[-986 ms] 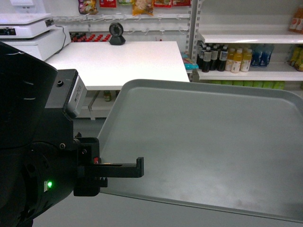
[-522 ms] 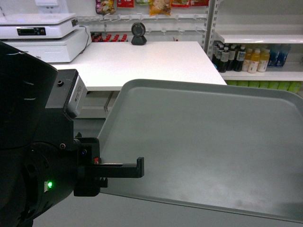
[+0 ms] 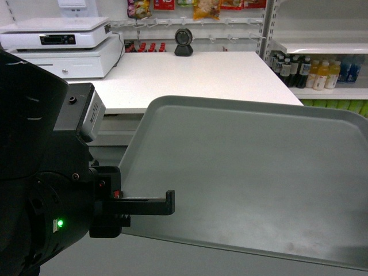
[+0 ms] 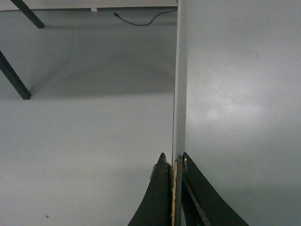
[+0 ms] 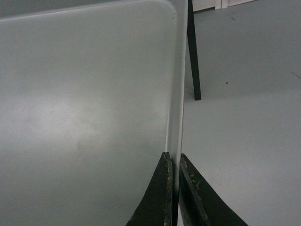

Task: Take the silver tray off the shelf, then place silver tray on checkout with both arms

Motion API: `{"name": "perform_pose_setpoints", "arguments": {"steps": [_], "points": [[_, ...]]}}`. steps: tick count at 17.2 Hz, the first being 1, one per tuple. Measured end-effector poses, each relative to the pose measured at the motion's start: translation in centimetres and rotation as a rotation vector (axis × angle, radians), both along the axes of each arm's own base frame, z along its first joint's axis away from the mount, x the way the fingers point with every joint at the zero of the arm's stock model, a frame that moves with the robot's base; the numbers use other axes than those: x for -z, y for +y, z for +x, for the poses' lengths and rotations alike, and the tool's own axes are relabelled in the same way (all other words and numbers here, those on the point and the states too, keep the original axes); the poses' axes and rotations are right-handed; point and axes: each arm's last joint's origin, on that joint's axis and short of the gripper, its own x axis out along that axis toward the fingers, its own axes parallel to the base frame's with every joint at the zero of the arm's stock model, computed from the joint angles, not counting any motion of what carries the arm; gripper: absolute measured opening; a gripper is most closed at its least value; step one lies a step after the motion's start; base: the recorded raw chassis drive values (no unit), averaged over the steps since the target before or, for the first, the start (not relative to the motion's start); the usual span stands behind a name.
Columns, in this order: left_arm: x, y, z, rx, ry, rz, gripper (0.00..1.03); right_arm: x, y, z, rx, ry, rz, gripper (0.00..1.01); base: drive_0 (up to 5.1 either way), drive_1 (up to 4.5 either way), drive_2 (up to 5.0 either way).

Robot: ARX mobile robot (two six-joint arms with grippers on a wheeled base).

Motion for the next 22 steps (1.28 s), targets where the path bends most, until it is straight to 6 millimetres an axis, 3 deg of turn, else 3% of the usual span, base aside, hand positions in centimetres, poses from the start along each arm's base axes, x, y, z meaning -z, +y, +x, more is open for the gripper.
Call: {"name": "perform_pose_setpoints", "arguments": {"steps": [22], "points": [[0.07,0.01,-0.02,0.0,0.005,0.003,0.03,0.02,0.0,0.01,0.001,0.001,-0.001,0.03,0.0,4.3,-4.2]]}}
